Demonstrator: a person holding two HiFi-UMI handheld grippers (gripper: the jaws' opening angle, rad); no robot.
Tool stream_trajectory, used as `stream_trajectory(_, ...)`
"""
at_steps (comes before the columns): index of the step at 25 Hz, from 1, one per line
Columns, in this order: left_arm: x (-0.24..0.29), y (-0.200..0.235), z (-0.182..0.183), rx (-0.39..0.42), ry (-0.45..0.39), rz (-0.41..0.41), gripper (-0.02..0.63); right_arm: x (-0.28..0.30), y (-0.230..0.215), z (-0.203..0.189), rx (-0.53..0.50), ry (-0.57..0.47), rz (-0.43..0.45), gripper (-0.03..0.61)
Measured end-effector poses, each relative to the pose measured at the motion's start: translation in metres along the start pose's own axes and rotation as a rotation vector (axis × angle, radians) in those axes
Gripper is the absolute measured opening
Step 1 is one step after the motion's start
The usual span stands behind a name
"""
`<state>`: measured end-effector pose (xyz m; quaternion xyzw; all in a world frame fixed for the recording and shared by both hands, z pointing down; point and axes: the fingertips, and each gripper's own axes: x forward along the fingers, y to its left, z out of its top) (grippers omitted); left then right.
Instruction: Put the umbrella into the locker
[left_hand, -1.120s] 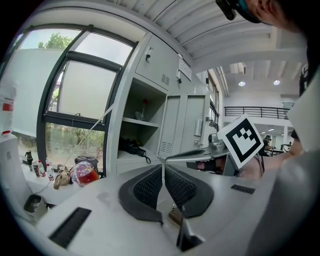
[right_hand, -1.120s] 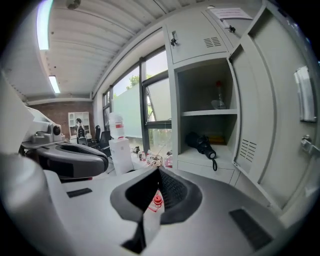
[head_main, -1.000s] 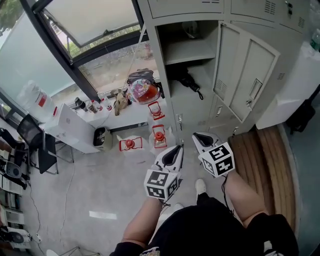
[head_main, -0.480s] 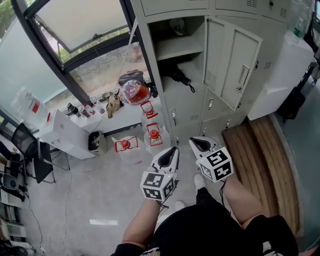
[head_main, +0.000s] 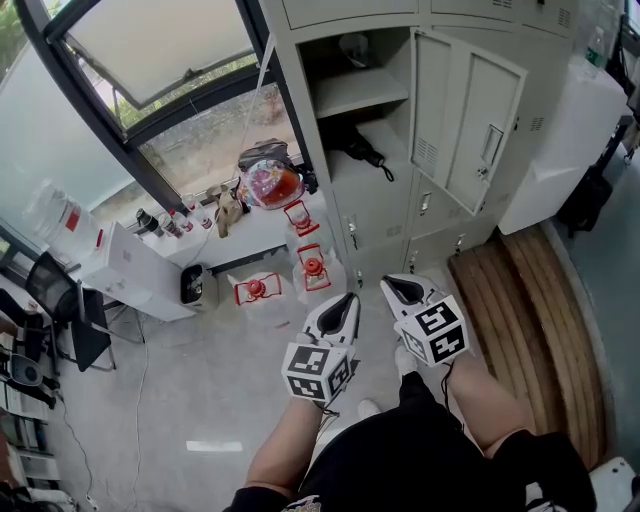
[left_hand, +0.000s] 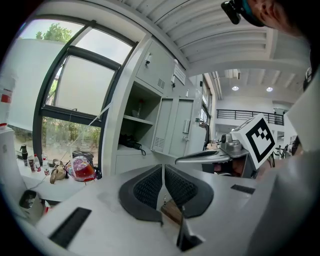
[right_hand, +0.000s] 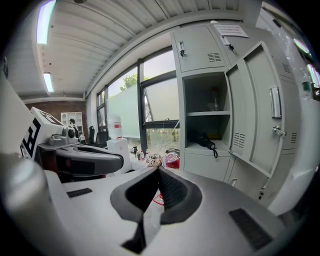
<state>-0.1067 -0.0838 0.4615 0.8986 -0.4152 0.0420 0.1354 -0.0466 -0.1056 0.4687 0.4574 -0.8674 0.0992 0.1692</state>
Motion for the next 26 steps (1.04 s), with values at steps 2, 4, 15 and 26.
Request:
stream_trajectory(2, -0.001, 0.003, 0.000, -0.001, 0.002, 0.002, 0.028, 0.002, 0.002, 0.001, 0.000, -0.001, 0.001, 0.054)
stream_trajectory(4, -0.002, 0.004, 0.000, -0.001, 0.001, 0.002, 0.028, 0.004, 0.003, 0.002, 0.000, -0.002, 0.002, 0.054)
stream_trajectory(15, -0.005, 0.011, 0.003, -0.003, -0.008, 0.002, 0.028, 0.012, 0.010, 0.004, -0.006, 0.007, 0.011, 0.054)
stream_trajectory(26, -0.007, 0.010, 0.002, 0.000, -0.010, 0.000, 0.028, 0.009, 0.011, 0.002, -0.011, 0.010, 0.008, 0.054)
